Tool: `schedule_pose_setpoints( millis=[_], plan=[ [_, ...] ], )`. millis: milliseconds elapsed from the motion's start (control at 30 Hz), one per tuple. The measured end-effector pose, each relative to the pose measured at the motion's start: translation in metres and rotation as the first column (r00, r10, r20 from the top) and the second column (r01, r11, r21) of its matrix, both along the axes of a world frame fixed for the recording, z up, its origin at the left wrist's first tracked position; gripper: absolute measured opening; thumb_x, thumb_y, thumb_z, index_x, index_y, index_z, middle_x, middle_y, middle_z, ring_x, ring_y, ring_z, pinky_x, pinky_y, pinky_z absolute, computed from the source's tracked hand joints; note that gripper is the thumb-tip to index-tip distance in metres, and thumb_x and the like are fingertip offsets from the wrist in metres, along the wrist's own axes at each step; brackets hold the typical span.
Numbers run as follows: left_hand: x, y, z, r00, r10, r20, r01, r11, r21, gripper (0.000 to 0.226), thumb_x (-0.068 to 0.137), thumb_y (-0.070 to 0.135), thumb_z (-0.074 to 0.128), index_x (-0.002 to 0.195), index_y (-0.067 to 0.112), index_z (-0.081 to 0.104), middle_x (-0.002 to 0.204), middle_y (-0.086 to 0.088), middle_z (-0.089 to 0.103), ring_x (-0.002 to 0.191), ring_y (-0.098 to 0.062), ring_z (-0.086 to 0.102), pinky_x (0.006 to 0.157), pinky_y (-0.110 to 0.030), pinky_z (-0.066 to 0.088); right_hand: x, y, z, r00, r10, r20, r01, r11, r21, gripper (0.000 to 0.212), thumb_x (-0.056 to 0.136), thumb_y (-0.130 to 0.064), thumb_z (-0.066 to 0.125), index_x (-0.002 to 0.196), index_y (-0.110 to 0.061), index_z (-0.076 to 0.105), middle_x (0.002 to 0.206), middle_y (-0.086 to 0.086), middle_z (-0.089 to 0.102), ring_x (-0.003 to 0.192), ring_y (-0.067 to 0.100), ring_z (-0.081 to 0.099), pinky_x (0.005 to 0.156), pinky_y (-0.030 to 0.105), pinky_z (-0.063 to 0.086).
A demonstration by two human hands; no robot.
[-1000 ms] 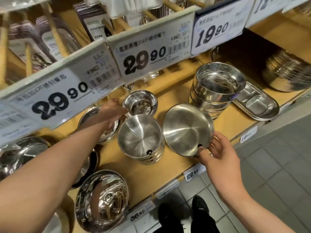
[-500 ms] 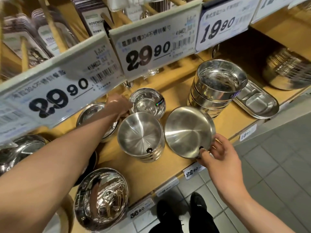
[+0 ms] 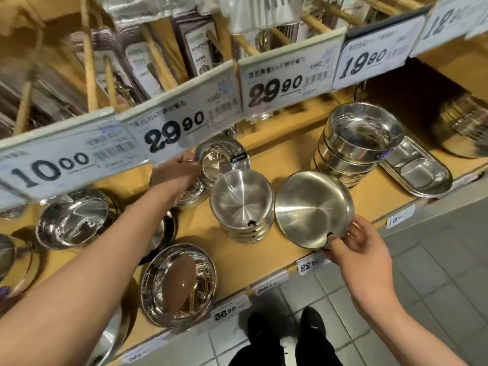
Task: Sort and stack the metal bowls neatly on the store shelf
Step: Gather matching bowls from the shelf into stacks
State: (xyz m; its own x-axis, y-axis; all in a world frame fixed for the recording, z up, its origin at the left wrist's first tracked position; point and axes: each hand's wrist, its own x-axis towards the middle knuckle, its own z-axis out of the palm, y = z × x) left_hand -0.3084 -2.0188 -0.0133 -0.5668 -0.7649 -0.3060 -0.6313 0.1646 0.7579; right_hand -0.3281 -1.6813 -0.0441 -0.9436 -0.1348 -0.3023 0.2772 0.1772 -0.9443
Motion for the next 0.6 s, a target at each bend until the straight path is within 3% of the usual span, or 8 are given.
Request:
schedule_pose_setpoints(
  millis=[100, 133, 200, 233, 333, 467, 533, 600],
  plan=[
    [0.019, -0.003, 0.004, 0.993, 0.063, -0.103, -0.055, 0.996, 0.075, 0.019, 0.091, 0.015, 0.071, 0.105, 0.002, 0.07, 0.092, -0.007, 0.075, 0.089, -0.029, 0.071, 0.072, -0.027, 0.061, -0.003, 0.007, -0.006, 1.0, -0.002, -0.002, 0.002, 1.0, -0.015, 0.047, 0.083, -0.013, 0.072, 0.123, -0.036, 0.062, 0.113, -0.008, 0.075, 0.11, 0.017, 0.071, 0.093, 0.05, 0.058],
    [0.026, -0.004, 0.004, 0.99, 0.075, -0.116, -0.069, 0.996, 0.055, 0.017, 0.093, 0.014, 0.069, 0.106, 0.004, 0.07, 0.094, -0.011, 0.074, 0.09, -0.029, 0.071, 0.072, -0.028, 0.061, -0.004, 0.008, -0.008, 1.0, -0.006, 0.001, 0.006, 1.0, -0.022, 0.046, 0.087, -0.008, 0.071, 0.121, -0.037, 0.062, 0.113, -0.007, 0.075, 0.11, 0.017, 0.071, 0.089, 0.047, 0.06],
    [0.042, -0.006, 0.004, 0.984, 0.102, -0.149, -0.1, 0.995, 0.019, 0.011, 0.093, 0.011, 0.069, 0.102, 0.005, 0.071, 0.097, -0.016, 0.073, 0.096, -0.035, 0.071, 0.085, -0.043, 0.061, -0.005, 0.01, -0.007, 1.0, -0.009, 0.008, 0.009, 0.999, -0.035, 0.046, 0.089, -0.002, 0.069, 0.117, -0.039, 0.062, 0.113, -0.006, 0.076, 0.109, 0.018, 0.072, 0.083, 0.041, 0.062],
    [0.05, -0.005, 0.004, 0.979, 0.116, -0.167, -0.114, 0.993, 0.02, 0.004, 0.092, 0.008, 0.069, 0.095, 0.008, 0.071, 0.094, -0.014, 0.073, 0.095, -0.035, 0.071, 0.086, -0.044, 0.061, -0.004, 0.011, -0.006, 1.0, -0.008, 0.008, 0.008, 0.999, -0.036, 0.047, 0.09, -0.001, 0.069, 0.116, -0.04, 0.062, 0.113, -0.006, 0.076, 0.109, 0.017, 0.072, 0.083, 0.042, 0.062],
    [0.072, -0.003, 0.005, 0.963, 0.237, -0.13, -0.233, 0.971, 0.045, 0.014, 0.088, 0.009, 0.073, 0.08, 0.019, 0.068, 0.088, -0.005, 0.073, 0.086, -0.023, 0.072, 0.072, -0.031, 0.06, -0.004, 0.013, -0.001, 1.0, 0.0, 0.009, 0.0, 0.999, -0.049, 0.049, 0.089, 0.0, 0.07, 0.114, -0.041, 0.061, 0.112, -0.009, 0.075, 0.108, 0.016, 0.072, 0.085, 0.043, 0.061],
    [0.102, 0.0, 0.01, 0.928, 0.363, -0.077, -0.36, 0.931, 0.051, 0.01, 0.088, 0.01, 0.075, 0.079, 0.013, 0.069, 0.089, -0.008, 0.074, 0.082, -0.024, 0.072, 0.079, -0.045, 0.062, -0.003, 0.018, 0.004, 0.999, 0.014, 0.038, -0.011, 0.995, -0.096, 0.048, 0.089, 0.007, 0.067, 0.111, -0.036, 0.063, 0.105, -0.012, 0.077, 0.101, 0.013, 0.074, 0.069, 0.028, 0.062],
    [0.12, 0.007, 0.016, 0.924, 0.369, -0.102, -0.363, 0.929, 0.071, 0.009, 0.089, 0.006, 0.072, 0.083, 0.013, 0.07, 0.084, -0.007, 0.074, 0.074, -0.024, 0.075, 0.067, -0.041, 0.065, -0.002, 0.022, 0.008, 0.998, 0.015, 0.068, -0.006, 0.992, -0.122, 0.048, 0.089, 0.01, 0.064, 0.108, -0.034, 0.063, 0.099, -0.013, 0.077, 0.095, 0.011, 0.075, 0.065, 0.024, 0.06],
    [0.136, 0.018, 0.023, 0.91, 0.387, -0.151, -0.383, 0.922, 0.057, 0.018, 0.088, 0.001, 0.07, 0.077, 0.014, 0.066, 0.069, 0.001, 0.07, 0.059, -0.018, 0.071, 0.049, -0.025, 0.058, -0.001, 0.028, 0.012, 0.993, 0.016, 0.113, 0.001, 0.989, -0.15, 0.044, 0.09, 0.012, 0.06, 0.108, -0.028, 0.062, 0.097, -0.007, 0.078, 0.087, 0.01, 0.075, 0.062, 0.022, 0.06]
  ],
)
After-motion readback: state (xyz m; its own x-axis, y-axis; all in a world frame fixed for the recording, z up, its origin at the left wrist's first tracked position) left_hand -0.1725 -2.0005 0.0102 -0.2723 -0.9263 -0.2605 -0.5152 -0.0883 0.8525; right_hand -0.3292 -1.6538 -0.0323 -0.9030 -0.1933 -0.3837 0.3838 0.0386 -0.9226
